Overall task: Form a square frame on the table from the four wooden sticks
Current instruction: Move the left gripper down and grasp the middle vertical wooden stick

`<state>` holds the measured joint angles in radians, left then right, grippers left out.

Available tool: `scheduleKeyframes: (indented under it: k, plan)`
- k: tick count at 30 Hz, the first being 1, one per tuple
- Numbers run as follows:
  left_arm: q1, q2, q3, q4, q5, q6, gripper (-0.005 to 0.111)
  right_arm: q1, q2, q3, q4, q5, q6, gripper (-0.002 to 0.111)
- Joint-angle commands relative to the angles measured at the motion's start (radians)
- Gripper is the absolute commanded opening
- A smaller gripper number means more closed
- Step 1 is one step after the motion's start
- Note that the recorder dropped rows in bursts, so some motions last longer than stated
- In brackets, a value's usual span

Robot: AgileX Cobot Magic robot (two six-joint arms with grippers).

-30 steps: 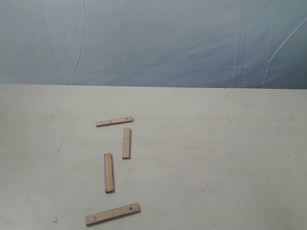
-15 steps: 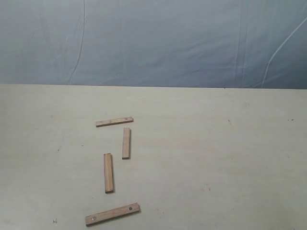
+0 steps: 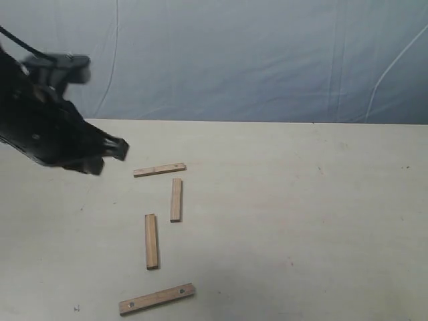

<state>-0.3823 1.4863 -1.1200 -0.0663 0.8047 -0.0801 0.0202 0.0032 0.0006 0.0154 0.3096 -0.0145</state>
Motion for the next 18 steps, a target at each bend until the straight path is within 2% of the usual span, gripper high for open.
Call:
scheduleKeyframes:
  k: [1,5,11,18]
  plan:
    - [-0.046,0.165,-0.007,-0.053,-0.042,0.013,0.044,0.005,-0.003,-0.001,-0.003,-0.005,-0.003,-0.001]
    - [-0.058,0.283,-0.007,-0.102,-0.148,-0.006,0.058,0.005,-0.003,-0.001,-0.003,-0.005,-0.003,-0.001]
    - [-0.058,0.426,-0.007,-0.083,-0.276,-0.126,0.058,0.005,-0.003,-0.001,-0.003,-0.005,-0.003,-0.001]
    - [-0.058,0.522,-0.007,-0.124,-0.366,-0.128,0.057,0.005,-0.003,-0.001,-0.005,-0.005,-0.003,-0.001]
